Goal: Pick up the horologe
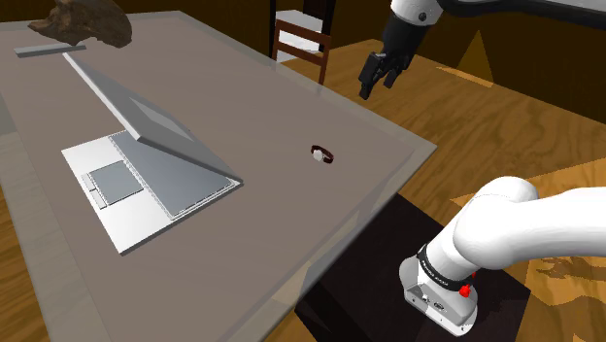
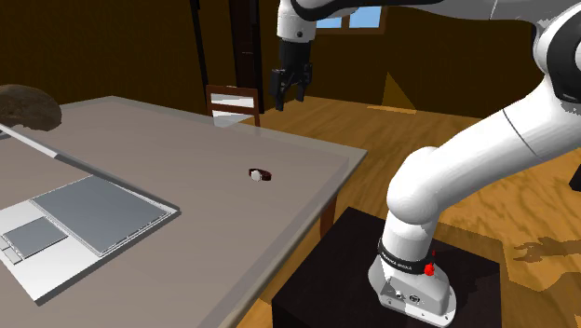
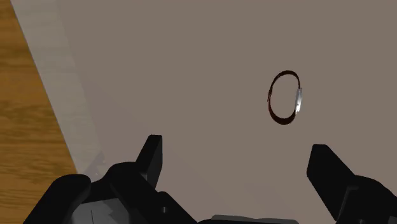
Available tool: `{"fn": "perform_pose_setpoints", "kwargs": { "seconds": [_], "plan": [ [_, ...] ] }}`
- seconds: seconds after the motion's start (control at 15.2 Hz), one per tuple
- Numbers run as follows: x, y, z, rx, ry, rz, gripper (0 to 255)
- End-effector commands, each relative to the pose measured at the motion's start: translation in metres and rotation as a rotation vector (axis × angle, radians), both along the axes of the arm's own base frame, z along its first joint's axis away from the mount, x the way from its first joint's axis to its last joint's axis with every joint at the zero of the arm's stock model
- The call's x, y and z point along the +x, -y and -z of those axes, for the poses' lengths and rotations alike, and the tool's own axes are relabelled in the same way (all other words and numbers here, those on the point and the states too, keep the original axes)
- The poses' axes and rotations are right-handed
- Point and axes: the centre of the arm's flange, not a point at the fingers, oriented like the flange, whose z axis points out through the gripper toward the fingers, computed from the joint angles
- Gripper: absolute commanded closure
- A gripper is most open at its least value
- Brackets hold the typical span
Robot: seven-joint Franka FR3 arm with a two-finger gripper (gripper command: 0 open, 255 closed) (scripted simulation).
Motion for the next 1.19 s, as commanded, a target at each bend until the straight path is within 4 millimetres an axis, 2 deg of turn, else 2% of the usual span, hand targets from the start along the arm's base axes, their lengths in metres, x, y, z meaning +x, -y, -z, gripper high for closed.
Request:
{"fn": "perform_pose_setpoints", "kwargs": {
  "seconds": [0.0, 0.92, 1.12],
  "plan": [
    [0.0, 0.0, 0.0, 0.0, 0.0, 0.0, 0],
    [0.094, -0.099, 0.138, -0.027, -0.077, 0.143, 0],
    [0.095, -0.1, 0.15, -0.027, -0.077, 0.145, 0]
  ]
}}
